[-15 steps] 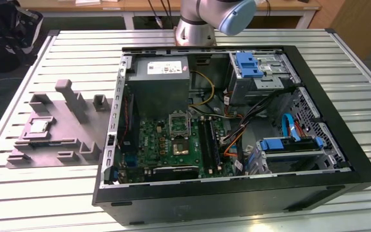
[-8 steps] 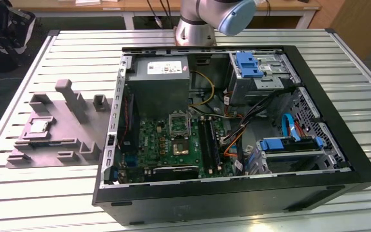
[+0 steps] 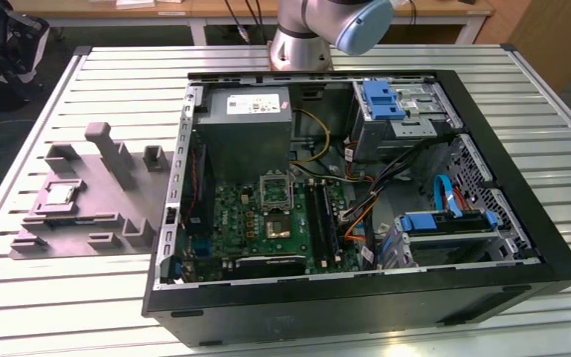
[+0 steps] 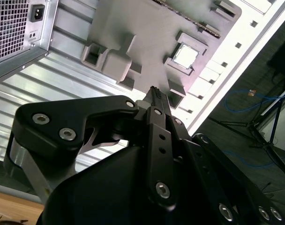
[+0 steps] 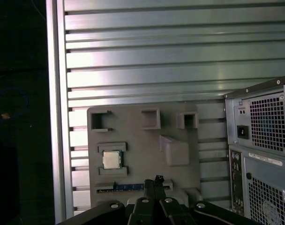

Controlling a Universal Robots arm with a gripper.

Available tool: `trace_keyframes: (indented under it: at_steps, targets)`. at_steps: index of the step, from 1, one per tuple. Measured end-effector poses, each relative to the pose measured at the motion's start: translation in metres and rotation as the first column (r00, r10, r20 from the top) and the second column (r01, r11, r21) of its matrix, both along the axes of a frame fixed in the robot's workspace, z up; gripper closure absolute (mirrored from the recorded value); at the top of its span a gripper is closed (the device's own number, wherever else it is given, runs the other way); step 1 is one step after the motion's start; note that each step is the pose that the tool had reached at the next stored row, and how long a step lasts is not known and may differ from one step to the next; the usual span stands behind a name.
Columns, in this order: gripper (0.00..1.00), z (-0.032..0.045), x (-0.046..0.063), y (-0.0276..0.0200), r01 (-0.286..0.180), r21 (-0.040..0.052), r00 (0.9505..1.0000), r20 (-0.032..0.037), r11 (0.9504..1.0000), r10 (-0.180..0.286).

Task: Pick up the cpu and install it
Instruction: 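Reach for the cpu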

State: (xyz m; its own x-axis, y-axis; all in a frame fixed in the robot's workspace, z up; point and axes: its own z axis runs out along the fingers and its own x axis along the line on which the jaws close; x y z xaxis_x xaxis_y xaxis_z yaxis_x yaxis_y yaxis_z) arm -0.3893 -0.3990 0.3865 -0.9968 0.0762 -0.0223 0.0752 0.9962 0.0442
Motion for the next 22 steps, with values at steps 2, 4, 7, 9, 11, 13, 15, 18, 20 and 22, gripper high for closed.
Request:
trace_keyframes:
  at_steps: [2, 4, 7, 9, 11, 13, 15, 18, 20, 22]
  targets:
    - [0.89, 0.0000, -0.001, 0.0000, 0.000, 0.0000, 1.0000, -0.0001, 1.0000, 0.000]
    - [0.89, 0.0000, -0.003, 0.0000, 0.000, 0.0000, 1.0000, -0.0001, 1.0000, 0.000]
    - [0.89, 0.0000, -0.004, 0.0000, 0.000, 0.0000, 1.0000, 0.0000, 1.0000, 0.000]
    - [0.89, 0.0000, -0.006, 0.0000, 0.000, 0.0000, 1.0000, 0.0000, 1.0000, 0.000]
    - [0.89, 0.0000, -0.007, 0.0000, 0.000, 0.0000, 1.0000, 0.0000, 1.0000, 0.000]
    - [0.89, 0.0000, -0.011, 0.0000, 0.000, 0.0000, 1.0000, -0.0001, 1.0000, 0.000]
    - [0.89, 0.0001, -0.015, 0.0000, 0.000, -0.0001, 1.0000, -0.0001, 1.0000, 0.000]
    - [0.89, 0.0000, -0.016, 0.0000, 0.000, 0.0000, 1.0000, 0.0000, 1.0000, 0.000]
    - [0.89, 0.0000, -0.017, 0.0000, 0.000, 0.0000, 1.0000, 0.0000, 1.0000, 0.000]
    - [0.89, 0.0000, -0.018, 0.0000, 0.000, 0.0000, 1.0000, 0.0000, 1.0000, 0.000]
